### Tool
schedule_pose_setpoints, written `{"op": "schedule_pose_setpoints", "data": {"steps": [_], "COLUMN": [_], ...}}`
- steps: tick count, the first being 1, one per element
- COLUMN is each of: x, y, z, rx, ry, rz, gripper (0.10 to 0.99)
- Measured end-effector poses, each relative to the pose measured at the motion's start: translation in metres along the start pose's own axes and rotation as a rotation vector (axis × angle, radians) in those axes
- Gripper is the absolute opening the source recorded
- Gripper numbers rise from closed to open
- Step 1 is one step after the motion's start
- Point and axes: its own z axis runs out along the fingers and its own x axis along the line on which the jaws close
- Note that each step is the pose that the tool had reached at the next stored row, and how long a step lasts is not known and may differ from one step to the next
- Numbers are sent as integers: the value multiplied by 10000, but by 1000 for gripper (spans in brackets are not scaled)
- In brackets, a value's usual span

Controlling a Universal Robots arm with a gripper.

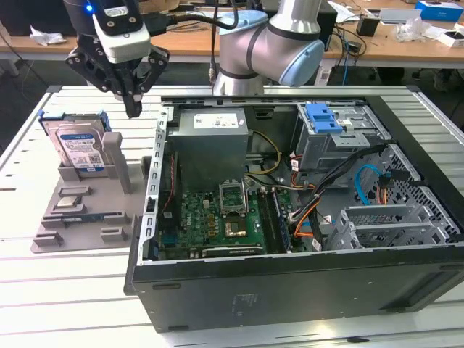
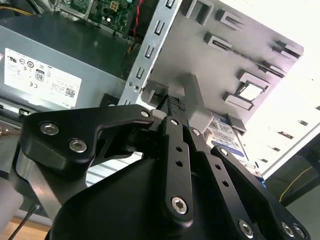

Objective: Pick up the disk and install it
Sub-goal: 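Reach for the disk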

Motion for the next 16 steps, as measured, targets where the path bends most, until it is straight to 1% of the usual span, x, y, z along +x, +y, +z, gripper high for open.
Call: {"op": "schedule_pose_setpoints", "data": {"steps": [2, 4, 16], "x": [102, 182, 424], "y": [-7, -14, -32], "z": [-1, -3, -7], "rx": [0, 1, 1], "ry": [0, 1, 1], "rz": [1, 0, 1], "gripper": [106, 106, 106]}}
